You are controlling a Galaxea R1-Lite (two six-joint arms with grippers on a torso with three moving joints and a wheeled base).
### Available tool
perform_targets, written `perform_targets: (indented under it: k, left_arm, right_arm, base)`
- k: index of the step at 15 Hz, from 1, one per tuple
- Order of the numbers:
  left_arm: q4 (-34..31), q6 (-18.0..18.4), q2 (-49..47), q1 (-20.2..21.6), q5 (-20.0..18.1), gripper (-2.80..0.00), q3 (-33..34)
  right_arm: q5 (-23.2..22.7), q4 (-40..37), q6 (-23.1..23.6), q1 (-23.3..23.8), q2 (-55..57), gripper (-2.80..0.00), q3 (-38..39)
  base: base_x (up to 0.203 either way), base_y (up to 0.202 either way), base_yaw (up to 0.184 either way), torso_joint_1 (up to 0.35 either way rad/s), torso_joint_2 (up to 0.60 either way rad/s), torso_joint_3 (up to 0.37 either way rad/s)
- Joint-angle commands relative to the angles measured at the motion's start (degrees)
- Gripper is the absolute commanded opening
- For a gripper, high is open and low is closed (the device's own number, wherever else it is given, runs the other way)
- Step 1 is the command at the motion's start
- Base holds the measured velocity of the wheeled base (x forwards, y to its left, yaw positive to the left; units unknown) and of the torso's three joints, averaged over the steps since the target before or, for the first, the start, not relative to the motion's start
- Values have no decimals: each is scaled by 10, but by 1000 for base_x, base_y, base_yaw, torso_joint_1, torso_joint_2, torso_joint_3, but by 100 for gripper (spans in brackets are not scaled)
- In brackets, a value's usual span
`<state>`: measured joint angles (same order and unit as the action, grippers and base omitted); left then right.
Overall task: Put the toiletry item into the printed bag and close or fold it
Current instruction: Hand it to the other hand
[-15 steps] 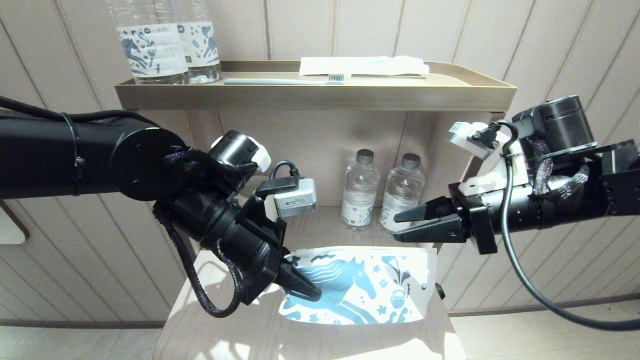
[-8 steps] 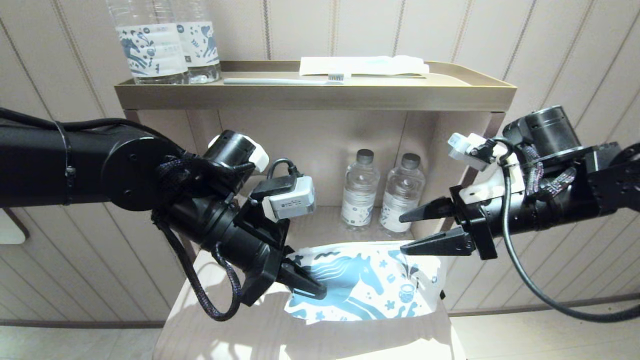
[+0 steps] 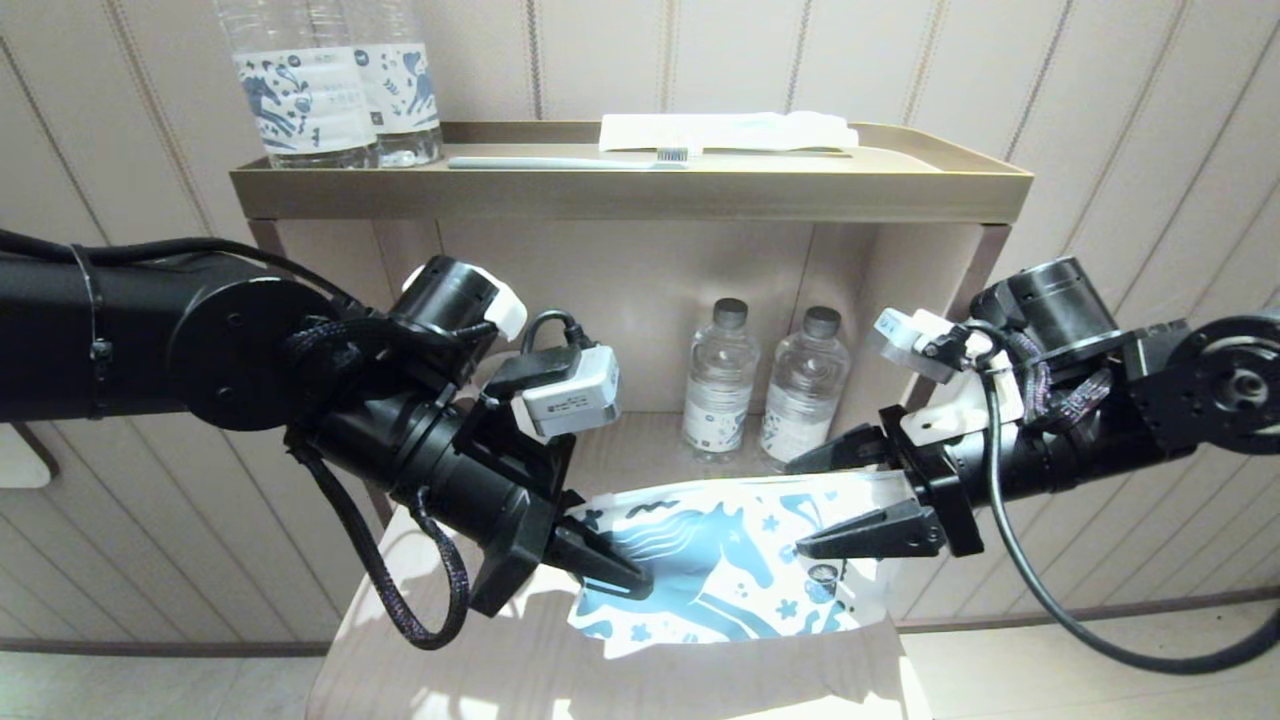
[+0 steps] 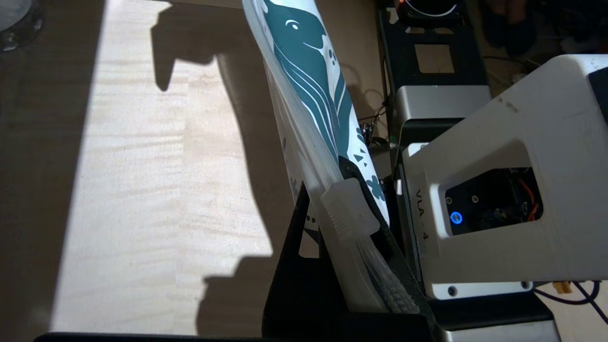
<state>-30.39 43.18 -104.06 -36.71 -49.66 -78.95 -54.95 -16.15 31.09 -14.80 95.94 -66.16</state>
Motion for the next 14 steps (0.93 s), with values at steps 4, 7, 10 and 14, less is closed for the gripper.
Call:
perform_targets:
  k: [4, 7, 10, 14]
  left_arm:
    - [-1, 2, 0, 1, -3, -280, 0]
    - [-2, 2, -1, 1, -3, -280, -1]
    - [-2, 3, -3, 1, -3, -280, 0]
    - [-2, 3, -4, 1, -3, -280, -2]
  right_arm:
    - [-11, 0, 5, -1, 1, 0, 6]
    - [-18, 2, 8, -1, -3, -280, 10]
    - [-22, 2, 8, -1, -3, -280, 10]
    - [-24, 2, 8, -2, -4, -280, 11]
  base:
    - [0, 0, 0, 0, 0, 0]
    - [0, 0, 0, 0, 0, 0]
    - [0, 0, 0, 0, 0, 0]
    - [0, 0, 0, 0, 0, 0]
